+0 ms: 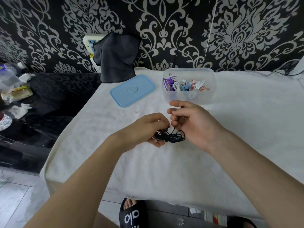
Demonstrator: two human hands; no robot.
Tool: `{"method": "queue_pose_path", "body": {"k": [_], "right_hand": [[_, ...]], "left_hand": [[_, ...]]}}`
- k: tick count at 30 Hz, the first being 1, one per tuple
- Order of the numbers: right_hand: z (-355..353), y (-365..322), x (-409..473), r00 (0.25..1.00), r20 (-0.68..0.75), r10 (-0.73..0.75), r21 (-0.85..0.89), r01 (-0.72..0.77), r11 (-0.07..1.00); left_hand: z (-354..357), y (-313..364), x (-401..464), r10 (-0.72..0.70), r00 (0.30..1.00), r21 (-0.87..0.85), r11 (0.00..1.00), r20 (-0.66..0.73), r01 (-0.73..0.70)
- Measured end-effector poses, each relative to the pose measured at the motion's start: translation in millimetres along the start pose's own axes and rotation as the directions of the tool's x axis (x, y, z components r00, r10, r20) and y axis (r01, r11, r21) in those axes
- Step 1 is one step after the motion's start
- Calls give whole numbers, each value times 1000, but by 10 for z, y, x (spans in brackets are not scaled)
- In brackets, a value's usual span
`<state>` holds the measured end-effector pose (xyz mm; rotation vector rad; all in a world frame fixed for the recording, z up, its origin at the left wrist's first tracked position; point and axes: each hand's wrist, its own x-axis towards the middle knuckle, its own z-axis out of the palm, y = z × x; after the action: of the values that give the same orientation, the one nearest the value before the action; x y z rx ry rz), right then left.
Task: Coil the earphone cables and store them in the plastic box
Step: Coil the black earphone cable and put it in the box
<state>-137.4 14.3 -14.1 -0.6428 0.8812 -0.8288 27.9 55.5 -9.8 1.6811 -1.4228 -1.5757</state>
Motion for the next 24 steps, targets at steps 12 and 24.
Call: {"method": "queue_pose_path", "body": {"k": [12,24], "right_hand": [[-66,187,-49,843,231,-485,-881,393,264],[117,247,-73,933,151,-326,-615,347,708]], "left_hand": [[-136,2,5,80,972,62,996,-220,-68],[-168,11,28,76,956,-51,994,-284,-94]]}}
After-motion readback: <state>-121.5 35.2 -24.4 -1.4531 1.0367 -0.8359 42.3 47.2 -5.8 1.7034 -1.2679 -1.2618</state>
